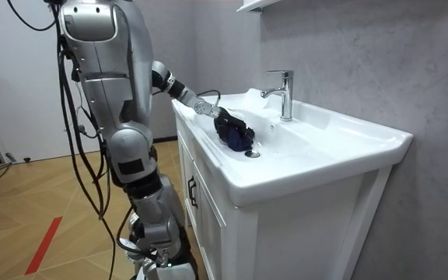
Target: Wipe basin
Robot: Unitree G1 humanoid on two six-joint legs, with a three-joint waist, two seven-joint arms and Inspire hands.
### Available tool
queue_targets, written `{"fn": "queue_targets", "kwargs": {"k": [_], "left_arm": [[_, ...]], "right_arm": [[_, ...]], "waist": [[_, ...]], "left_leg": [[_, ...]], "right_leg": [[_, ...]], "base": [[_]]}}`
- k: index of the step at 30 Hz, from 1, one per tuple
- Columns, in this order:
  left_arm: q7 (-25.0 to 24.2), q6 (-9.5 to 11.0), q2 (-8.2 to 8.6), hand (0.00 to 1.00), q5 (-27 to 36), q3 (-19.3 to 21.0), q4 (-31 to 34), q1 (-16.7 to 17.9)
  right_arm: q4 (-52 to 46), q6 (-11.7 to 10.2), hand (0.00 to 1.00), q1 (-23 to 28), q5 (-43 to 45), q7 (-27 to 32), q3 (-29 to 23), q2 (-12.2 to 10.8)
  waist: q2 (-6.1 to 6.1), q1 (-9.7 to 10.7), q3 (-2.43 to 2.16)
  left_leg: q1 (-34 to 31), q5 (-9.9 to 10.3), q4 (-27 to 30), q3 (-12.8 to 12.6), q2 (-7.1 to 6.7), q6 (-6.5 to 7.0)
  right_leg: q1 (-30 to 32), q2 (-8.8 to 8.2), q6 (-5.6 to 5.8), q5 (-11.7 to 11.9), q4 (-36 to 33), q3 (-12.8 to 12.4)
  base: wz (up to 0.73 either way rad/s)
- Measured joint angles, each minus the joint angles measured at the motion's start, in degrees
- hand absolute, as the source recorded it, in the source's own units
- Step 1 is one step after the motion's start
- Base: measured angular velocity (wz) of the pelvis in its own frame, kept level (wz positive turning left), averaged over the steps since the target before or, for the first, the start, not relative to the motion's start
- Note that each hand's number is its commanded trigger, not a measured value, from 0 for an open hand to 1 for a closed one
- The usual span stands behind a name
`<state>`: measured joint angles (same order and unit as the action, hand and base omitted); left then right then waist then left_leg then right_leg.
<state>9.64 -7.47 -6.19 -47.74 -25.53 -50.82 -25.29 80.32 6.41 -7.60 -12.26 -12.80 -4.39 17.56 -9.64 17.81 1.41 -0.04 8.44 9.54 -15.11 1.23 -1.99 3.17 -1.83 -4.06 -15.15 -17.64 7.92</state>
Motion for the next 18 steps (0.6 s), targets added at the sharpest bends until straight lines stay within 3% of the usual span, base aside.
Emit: {"fn": "queue_targets", "kwargs": {"k": [2,6,10,12,18], "left_arm": [[-2.8,-1.0,0.74,1.00,0.3,-1.8,-0.3,-3.3],[-6.2,-2.3,1.90,1.00,2.2,-4.9,-0.8,-9.3],[-6.9,-3.3,2.59,1.00,6.0,-6.7,-1.0,-12.5],[-6.9,-3.4,3.40,1.00,10.6,-8.6,-0.8,-14.2],[-7.0,-3.3,4.81,1.00,17.9,-10.9,3.0,-16.5]], "right_arm": [[0.4,-0.1,0.00,-0.8,-0.2,-0.5,1.2,0.4],[0.8,-0.1,0.00,-2.1,-0.7,-1.2,5.4,0.7],[3.0,0.2,0.00,-3.6,0.3,-1.8,6.9,0.8],[3.1,0.8,0.00,-3.9,1.5,-1.5,8.3,0.8],[3.0,0.7,0.00,-4.7,1.6,-1.1,11.1,0.9]], "waist": [[-0.12,0.9,0.13],[-0.02,2.6,0.90],[-0.08,4.1,1.03],[-0.09,4.2,1.03],[-0.13,4.4,1.15]], "left_leg": [[-1.1,0.0,0.2,-0.7,-0.16,0.06],[-4.5,0.3,2.2,-1.7,-0.06,0.49],[-6.7,0.5,3.7,-2.1,-0.22,0.83],[-7.5,1.0,4.3,-2.3,-0.09,1.78],[-10.6,1.3,6.2,-2.3,-0.40,2.16]], "right_leg": [[1.3,-0.35,0.29,-0.2,-0.7,0.0],[4.3,-1.15,0.76,-0.5,-2.3,0.0],[6.5,-1.61,1.15,-0.6,-3.5,-0.3],[7.6,-1.61,1.22,-0.6,-4.3,-0.6],[11.0,-2.31,1.71,-0.8,-6.3,-1.3]], "base": [[0.00],[0.06],[0.06],[-0.13],[-0.03]]}}
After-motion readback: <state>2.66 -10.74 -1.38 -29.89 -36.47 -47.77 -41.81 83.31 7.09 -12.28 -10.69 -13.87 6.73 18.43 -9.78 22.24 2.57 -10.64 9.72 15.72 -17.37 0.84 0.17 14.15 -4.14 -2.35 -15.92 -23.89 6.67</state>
